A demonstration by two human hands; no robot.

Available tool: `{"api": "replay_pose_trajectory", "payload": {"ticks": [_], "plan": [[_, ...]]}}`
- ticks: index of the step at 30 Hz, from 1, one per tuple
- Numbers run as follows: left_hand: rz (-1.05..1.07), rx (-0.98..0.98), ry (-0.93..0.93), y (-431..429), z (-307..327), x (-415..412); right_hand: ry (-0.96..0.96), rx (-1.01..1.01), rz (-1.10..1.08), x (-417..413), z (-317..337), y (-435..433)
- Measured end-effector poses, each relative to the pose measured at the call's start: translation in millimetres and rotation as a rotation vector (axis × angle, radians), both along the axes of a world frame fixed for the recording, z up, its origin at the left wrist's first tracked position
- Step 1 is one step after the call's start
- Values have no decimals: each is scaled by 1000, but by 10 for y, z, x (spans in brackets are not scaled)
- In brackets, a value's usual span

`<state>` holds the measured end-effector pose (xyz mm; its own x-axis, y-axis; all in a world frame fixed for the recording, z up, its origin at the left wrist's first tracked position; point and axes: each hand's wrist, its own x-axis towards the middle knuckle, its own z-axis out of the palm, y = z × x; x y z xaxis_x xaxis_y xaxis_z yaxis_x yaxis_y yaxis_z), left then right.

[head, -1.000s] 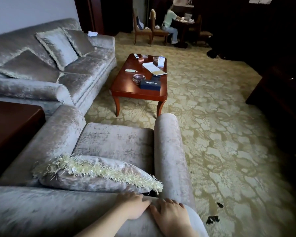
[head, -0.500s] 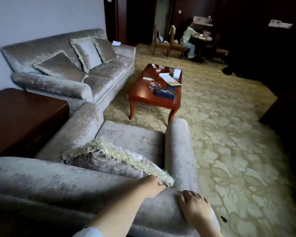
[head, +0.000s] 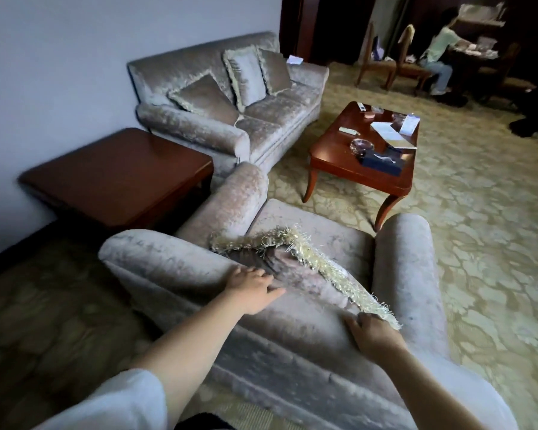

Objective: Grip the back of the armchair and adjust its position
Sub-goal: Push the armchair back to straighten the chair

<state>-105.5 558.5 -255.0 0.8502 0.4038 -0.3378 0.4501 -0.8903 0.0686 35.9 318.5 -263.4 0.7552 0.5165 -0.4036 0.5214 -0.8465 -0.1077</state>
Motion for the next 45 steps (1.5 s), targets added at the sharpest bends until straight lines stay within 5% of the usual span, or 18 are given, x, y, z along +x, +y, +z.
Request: {"api": "replay_pose_trajectory", "payload": {"ticks": [14, 21, 32, 35, 41, 45], "plan": [[68, 12, -37, 2268, 57, -1389, 39, 60, 55, -1518, 52, 3141], [-63, 67, -101, 2531, -24, -1544, 33, 29, -36, -1569, 32, 3419], [70, -169, 149, 2935, -179, -1053, 413, 62, 136, -1330, -169, 4136], [77, -187, 176, 3040, -187, -910, 504, 174, -14, -1182, -259, 4253], [93, 18, -126, 3312, -60, -838, 385, 179, 73, -1013, -105, 4355], [88, -16, -88, 3234, -62, -946, 285, 220, 58, -1097, -156, 4150]]}}
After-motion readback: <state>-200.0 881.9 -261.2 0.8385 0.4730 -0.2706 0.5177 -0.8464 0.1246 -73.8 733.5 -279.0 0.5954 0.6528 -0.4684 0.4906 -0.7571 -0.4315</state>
